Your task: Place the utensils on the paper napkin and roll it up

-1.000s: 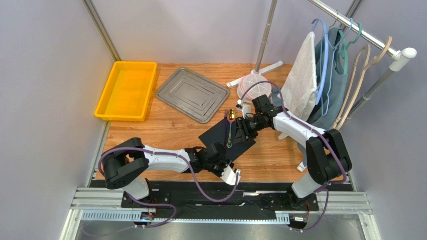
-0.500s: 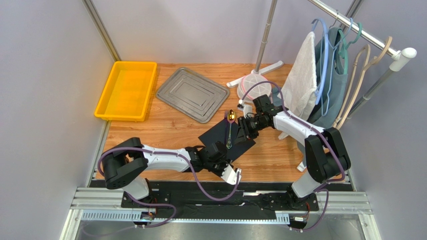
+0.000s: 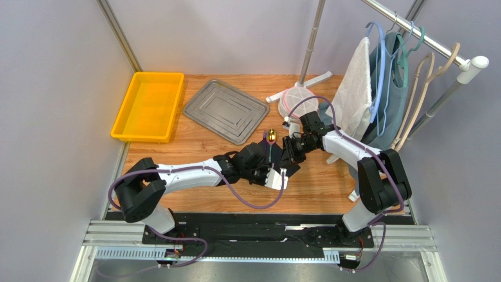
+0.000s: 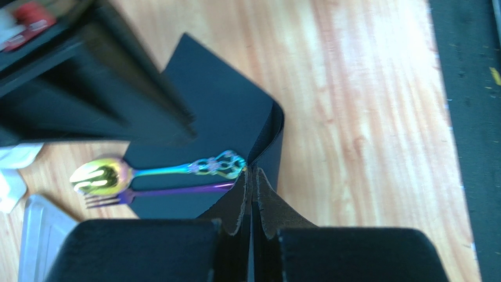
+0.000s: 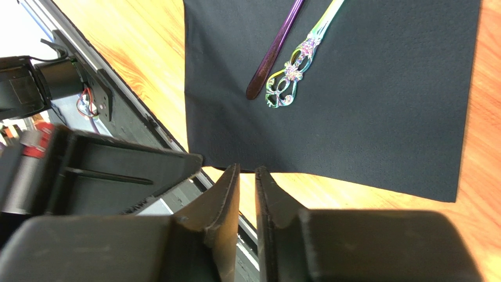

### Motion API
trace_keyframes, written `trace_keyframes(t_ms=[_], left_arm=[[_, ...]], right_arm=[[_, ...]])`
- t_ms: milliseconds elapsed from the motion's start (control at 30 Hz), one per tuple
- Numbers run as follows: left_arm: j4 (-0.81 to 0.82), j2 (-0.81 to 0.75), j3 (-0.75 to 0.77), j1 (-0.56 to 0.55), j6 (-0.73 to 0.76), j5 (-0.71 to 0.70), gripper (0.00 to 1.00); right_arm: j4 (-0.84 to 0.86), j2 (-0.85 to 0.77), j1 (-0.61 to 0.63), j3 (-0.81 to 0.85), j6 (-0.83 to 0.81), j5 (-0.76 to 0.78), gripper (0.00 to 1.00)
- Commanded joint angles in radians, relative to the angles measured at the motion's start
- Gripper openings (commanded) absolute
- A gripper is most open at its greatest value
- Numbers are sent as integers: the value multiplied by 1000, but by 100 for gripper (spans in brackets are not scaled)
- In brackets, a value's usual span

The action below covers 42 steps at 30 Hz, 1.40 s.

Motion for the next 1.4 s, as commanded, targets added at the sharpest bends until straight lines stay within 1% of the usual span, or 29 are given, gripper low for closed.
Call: trace_keyframes(t_ms=[0, 233, 433, 767, 1000, 1067, 1367], left_arm=[[-22, 30, 76, 52, -42, 55, 0], [-23, 157, 191, 136, -83, 54, 0], [-46, 225, 251, 185, -128, 66, 0], [-19, 257, 243, 190, -120, 26, 0], [-14, 280, 250, 190, -118, 23, 0], [-8, 286, 251, 191, -115, 11, 0], [-5, 312, 269, 191, -123, -3, 0]], right_arm=[[40, -12, -12, 2, 16, 10, 17], [52, -13, -23, -8, 24, 8, 14], [70, 10, -23, -23, 44, -4, 12], [133, 63, -23, -54, 107, -44, 11], [161, 117, -12, -47, 136, -50, 7], [164, 131, -2, -44, 139, -49, 5], [172, 197, 20, -31, 133, -10, 0]])
